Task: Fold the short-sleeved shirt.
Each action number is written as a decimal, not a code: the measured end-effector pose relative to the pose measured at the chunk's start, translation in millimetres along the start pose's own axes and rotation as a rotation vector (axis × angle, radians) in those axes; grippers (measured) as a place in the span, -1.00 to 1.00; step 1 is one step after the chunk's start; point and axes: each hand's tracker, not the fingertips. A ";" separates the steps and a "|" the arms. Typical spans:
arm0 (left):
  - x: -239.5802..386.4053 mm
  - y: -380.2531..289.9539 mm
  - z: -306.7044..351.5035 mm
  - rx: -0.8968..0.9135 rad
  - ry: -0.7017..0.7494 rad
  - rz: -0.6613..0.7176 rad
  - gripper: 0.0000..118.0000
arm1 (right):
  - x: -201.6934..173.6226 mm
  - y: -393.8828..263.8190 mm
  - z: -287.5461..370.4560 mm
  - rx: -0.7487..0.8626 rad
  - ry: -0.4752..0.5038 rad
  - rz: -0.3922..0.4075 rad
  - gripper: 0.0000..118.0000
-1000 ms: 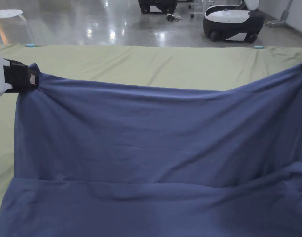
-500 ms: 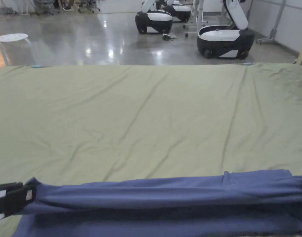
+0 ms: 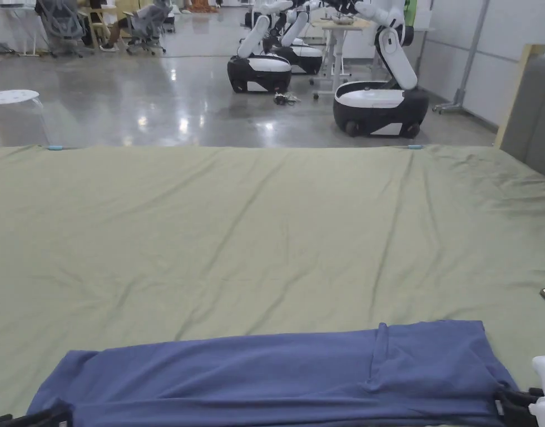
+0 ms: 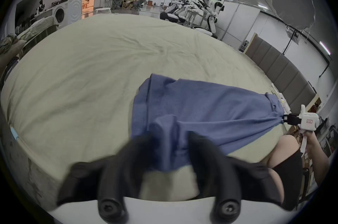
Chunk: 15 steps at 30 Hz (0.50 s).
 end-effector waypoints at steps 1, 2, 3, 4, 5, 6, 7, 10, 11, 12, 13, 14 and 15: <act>1.6 0.8 10.8 0.020 -0.030 -0.005 0.25 | 0.1 0.9 10.1 0.022 0.038 -0.029 0.34; 1.3 1.2 25.9 0.052 -0.075 0.001 0.64 | -2.3 1.1 20.8 0.048 0.036 -0.039 0.87; 0.0 1.5 41.2 0.093 -0.123 0.017 0.83 | -5.3 0.8 31.4 0.056 0.017 -0.026 1.00; -2.3 2.4 58.6 0.144 -0.187 0.047 0.86 | -8.9 3.1 47.7 0.113 0.017 -0.018 0.97; -6.8 3.7 73.4 0.162 -0.240 0.089 0.86 | -13.5 2.6 59.9 0.136 -0.002 -0.005 0.97; -10.8 4.3 84.7 0.155 -0.269 0.123 0.86 | -18.8 2.2 69.6 0.168 -0.005 0.019 0.97; -13.9 6.1 96.6 0.129 -0.281 0.161 0.85 | -26.0 2.4 80.7 0.196 -0.017 0.031 0.93; -31.9 1.9 121.9 0.215 -0.367 0.187 0.77 | -64.2 7.3 113.7 0.266 0.028 0.057 -0.06; -38.8 2.2 125.7 0.230 -0.371 0.193 0.77 | -72.3 9.6 117.9 0.270 0.021 0.057 -0.47; -46.2 3.4 125.6 0.206 -0.368 0.193 0.77 | -78.3 13.0 119.1 0.272 0.025 0.059 -0.71; -53.1 5.2 123.6 0.197 -0.370 0.196 0.60 | -86.5 16.7 120.6 0.275 0.046 0.062 -0.79; -61.2 4.6 118.1 0.189 -0.372 0.195 0.04 | -95.4 20.8 121.4 0.274 0.068 0.063 -0.81; -66.1 5.5 114.9 0.184 -0.371 0.192 -0.84 | -103.6 24.7 121.1 0.263 0.088 0.070 -0.84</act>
